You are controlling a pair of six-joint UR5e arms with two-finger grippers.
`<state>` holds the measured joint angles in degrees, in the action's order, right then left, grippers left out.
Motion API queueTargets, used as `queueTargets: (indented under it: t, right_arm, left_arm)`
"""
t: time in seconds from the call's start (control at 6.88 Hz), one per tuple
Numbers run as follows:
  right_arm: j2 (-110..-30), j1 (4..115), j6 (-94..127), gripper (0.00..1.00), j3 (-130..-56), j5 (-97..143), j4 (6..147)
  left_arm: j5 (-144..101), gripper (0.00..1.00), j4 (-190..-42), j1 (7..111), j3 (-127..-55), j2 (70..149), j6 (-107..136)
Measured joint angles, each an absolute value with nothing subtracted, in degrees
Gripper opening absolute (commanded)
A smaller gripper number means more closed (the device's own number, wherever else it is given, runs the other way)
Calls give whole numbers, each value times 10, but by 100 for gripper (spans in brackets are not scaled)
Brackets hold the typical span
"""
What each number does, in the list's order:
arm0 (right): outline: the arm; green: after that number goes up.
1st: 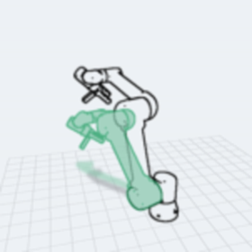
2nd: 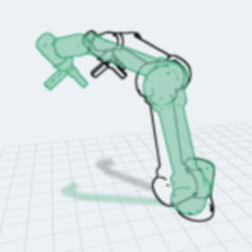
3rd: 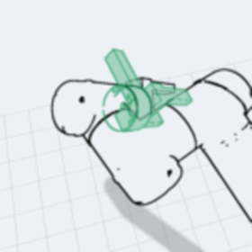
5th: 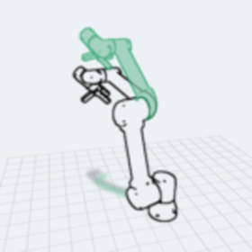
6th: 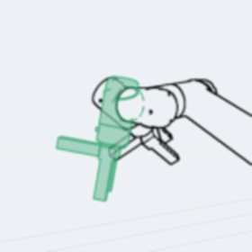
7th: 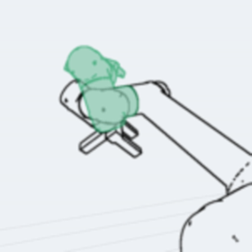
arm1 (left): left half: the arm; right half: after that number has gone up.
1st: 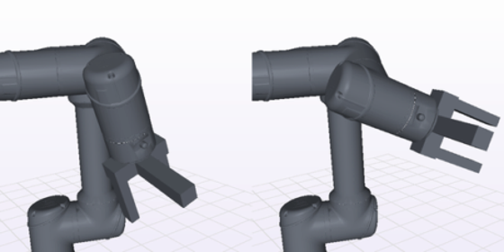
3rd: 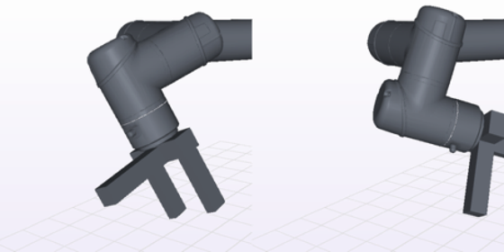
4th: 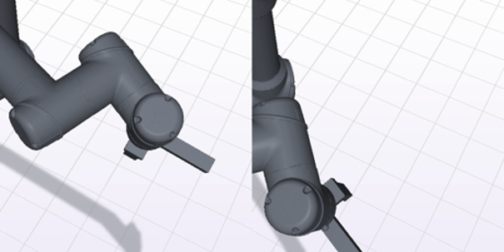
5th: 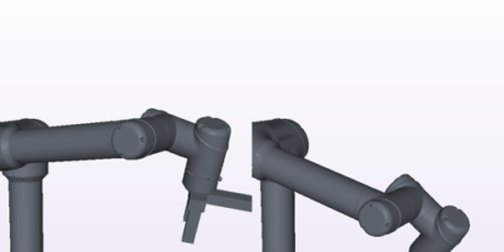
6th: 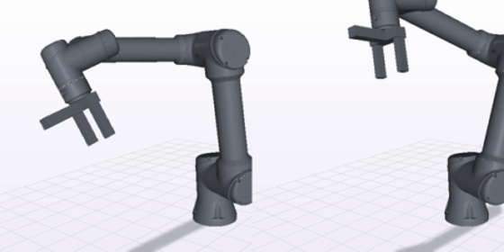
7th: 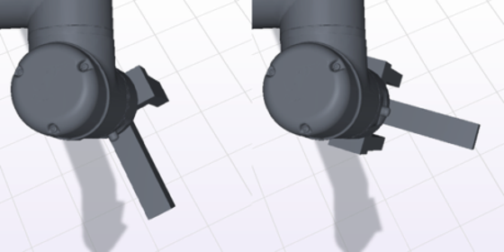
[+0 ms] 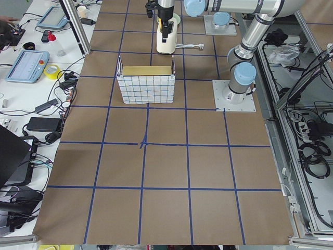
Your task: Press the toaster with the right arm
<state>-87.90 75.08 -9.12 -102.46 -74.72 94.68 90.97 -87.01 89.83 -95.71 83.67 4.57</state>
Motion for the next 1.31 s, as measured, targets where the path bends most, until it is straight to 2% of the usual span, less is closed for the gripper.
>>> queueTargets:
  t: [0.15,0.29,0.73,1.31]
  right_arm:
    - [-881,752,-78,60,-976,-776,932]
    - [-881,758,-66,100,-933,-808,926]
    - [-879,817,-19,100,-859,-867,929]
    - [-874,932,87,100,-837,-887,931]
  left_arm:
    - [910,100,-870,898,-957,837,46]
    - [910,100,-870,898,-957,837,46]
    - [910,100,-870,898,-957,837,46]
    - [910,100,-870,898,-957,837,46]
